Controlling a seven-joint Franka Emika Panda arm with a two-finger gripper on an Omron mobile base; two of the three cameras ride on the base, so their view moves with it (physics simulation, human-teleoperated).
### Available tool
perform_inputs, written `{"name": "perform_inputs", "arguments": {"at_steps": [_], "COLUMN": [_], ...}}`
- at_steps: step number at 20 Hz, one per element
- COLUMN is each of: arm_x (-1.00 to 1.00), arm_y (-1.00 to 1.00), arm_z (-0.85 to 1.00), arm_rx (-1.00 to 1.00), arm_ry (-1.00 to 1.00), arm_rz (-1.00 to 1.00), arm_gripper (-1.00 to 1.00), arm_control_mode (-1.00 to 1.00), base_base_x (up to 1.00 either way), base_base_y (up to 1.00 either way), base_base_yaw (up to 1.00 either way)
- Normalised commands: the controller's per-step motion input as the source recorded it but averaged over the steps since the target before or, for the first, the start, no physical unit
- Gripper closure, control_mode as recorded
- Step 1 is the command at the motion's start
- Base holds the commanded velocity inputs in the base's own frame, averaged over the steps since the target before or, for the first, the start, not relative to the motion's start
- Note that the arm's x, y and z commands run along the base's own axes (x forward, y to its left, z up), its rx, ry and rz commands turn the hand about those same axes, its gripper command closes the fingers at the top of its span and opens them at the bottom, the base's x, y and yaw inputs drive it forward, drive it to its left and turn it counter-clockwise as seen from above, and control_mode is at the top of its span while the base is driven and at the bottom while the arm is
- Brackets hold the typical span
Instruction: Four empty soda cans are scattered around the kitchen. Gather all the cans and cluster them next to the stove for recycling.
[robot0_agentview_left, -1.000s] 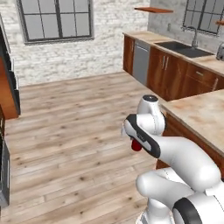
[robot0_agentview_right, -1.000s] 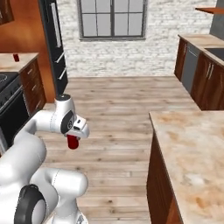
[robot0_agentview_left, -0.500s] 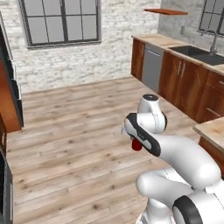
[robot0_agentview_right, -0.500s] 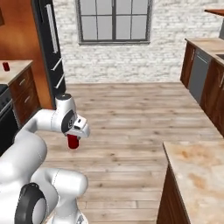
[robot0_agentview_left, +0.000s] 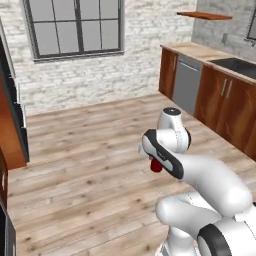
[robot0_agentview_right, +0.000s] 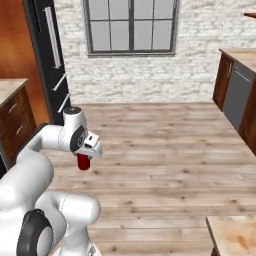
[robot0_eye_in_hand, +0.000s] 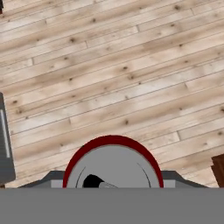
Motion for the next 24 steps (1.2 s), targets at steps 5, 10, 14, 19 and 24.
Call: {"name": "perform_inputs", "arguments": {"at_steps": [5, 10, 14, 19, 24], "arm_x": [0.0, 0.0, 0.0, 0.0, 0.0], "arm_y": [0.0, 0.0, 0.0, 0.0, 0.0], "arm_z": [0.0, 0.0, 0.0, 0.0, 0.0], "arm_rx": [0.0, 0.0, 0.0, 0.0, 0.0], "arm_ry": [0.0, 0.0, 0.0, 0.0, 0.0], "arm_rz": [0.0, 0.0, 0.0, 0.0, 0.0], "arm_gripper": [1.0, 1.0, 1.0, 1.0, 1.0], "arm_control_mode": [1.0, 1.0, 1.0, 1.0, 1.0], "base_base_x": [0.99, 0.98, 1.0, 0.97, 0.57], "base_base_y": [0.46, 0.52, 0.6, 0.39, 0.23], "base_base_yaw": [0.0, 0.05, 0.03, 0.04, 0.34]}}
